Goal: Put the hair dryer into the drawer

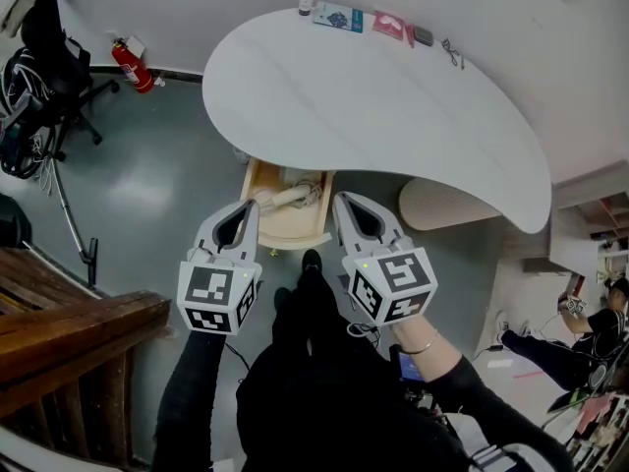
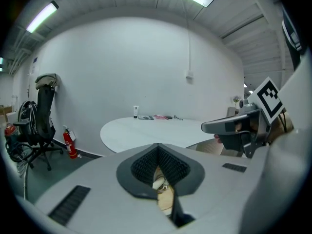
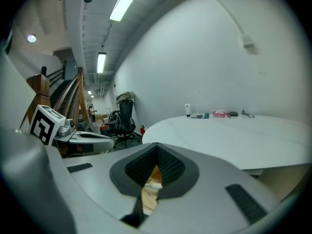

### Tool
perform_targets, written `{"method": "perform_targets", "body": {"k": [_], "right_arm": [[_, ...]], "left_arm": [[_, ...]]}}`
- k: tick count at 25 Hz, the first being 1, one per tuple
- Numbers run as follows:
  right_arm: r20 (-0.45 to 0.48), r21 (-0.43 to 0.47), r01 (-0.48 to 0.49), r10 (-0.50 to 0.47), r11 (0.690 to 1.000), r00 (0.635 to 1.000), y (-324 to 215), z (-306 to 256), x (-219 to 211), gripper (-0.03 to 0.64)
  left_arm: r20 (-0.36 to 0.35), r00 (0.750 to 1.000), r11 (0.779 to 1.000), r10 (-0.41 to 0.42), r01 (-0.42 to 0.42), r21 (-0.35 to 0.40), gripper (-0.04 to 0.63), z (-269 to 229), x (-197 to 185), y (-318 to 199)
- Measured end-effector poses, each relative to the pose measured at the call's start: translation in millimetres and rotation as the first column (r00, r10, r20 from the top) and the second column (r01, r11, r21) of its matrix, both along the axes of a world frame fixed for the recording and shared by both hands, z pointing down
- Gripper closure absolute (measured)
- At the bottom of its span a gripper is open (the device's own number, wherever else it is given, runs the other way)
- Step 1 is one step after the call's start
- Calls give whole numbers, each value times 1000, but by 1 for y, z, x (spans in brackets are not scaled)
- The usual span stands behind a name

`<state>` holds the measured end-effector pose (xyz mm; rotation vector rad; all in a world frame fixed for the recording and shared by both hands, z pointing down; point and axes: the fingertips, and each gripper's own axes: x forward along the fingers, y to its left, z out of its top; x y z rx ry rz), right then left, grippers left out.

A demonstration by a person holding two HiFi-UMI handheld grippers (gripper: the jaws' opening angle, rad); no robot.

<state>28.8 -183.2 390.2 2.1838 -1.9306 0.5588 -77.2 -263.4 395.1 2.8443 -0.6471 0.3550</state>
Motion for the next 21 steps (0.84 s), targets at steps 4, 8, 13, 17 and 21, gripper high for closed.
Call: {"method": "perform_targets", "body": {"k": [4,8,13,17,21], "right_arm": [[-7,37,9,-8,999,1000,4,-8,-5,616],[-45,60,21,-18,998,999,8,-20,-10,616],[-37,105,46,-42,993,998,14,-32,-17,616],[-21,154,44,-41,987,999,22,-47,-17,616],[-9,197,41,-40,980,999,28,-64,-19,615]], "left_arm": [[-42,999,1000,-16,17,17,586,-17,-8,0],[-78,996,999,-32,35,34,586,-31,-16,-2],[-115,992,996,-61,67,51,586,-43,-28,1],[-148,986,996,-79,85,33,586,-53,-33,5],[-190,975,993,-113,117,8,586,-68,-45,3]]}}
